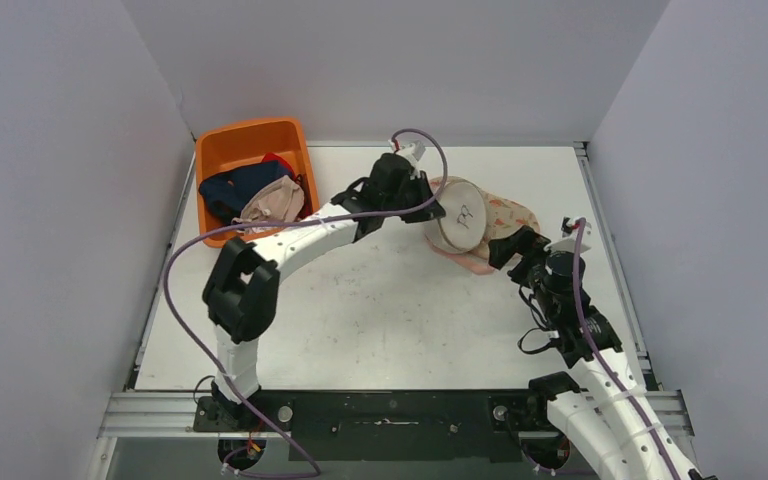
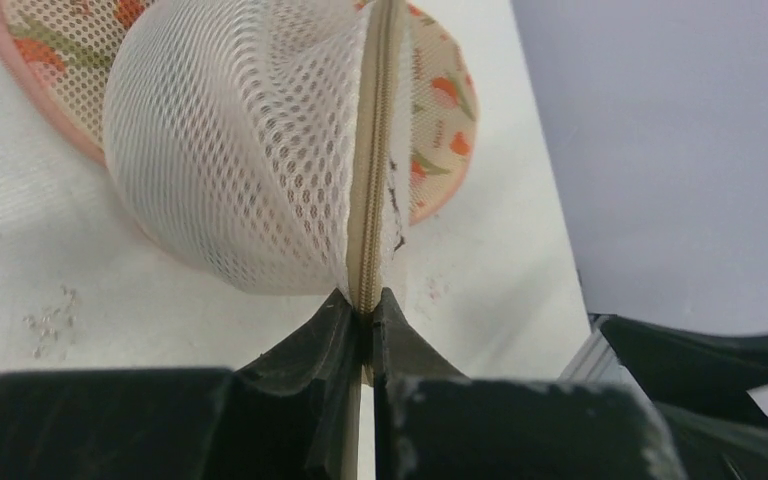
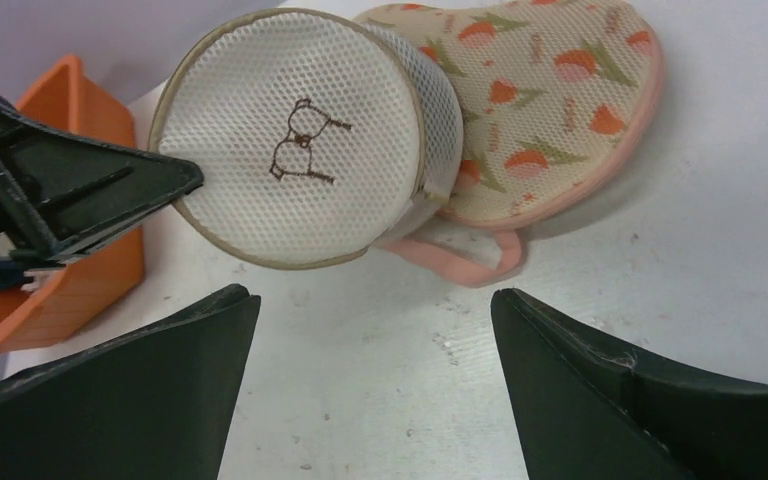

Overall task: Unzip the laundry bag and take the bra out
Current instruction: Pick up the laundry bag at the center of the board.

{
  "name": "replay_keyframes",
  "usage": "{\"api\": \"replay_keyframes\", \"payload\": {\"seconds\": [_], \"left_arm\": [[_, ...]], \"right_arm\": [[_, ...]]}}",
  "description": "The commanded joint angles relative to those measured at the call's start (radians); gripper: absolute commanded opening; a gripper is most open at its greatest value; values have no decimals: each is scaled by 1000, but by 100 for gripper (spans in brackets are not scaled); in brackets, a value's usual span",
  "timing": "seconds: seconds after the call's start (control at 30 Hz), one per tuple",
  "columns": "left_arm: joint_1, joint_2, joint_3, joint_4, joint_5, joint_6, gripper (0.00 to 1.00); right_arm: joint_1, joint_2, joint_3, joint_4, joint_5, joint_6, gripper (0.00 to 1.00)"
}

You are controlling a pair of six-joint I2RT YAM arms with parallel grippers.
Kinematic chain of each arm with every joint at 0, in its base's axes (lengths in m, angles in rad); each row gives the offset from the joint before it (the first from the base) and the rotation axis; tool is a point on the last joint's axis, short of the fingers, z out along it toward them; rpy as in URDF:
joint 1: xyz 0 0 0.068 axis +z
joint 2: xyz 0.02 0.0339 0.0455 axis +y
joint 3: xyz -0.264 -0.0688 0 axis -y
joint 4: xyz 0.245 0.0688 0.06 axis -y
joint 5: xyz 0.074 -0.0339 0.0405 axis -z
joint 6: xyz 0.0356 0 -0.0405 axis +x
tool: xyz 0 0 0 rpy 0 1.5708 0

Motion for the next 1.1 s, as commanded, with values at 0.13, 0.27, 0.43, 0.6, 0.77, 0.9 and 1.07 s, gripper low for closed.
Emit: {"api": "replay_keyframes", "payload": {"seconds": [0.13, 0.27, 0.43, 0.6, 0.77, 0.9, 1.07], "left_arm": [[52, -485, -208, 51, 96, -42, 0], [90, -667, -357, 37, 222, -37, 0], [148, -812, -620, 262, 441, -114, 0], [156, -834, -784, 443, 519, -155, 0], [159, -867, -1021, 683, 417, -251, 0], [169, -895, -1098, 677, 363, -217, 0], [169, -885, -1179, 712, 321, -207, 0]], "right_arm": [[31, 62, 331, 16, -299, -82, 90], [58, 101, 361, 40, -395, -116, 90], [61, 156, 275, 200, -626, -40, 90], [67, 146, 167, 343, -704, 0, 90], [70, 88, 28, 359, -653, -9, 90], [70, 37, -67, 338, -607, -12, 90], [78, 43, -165, 367, -615, 2, 92]]}}
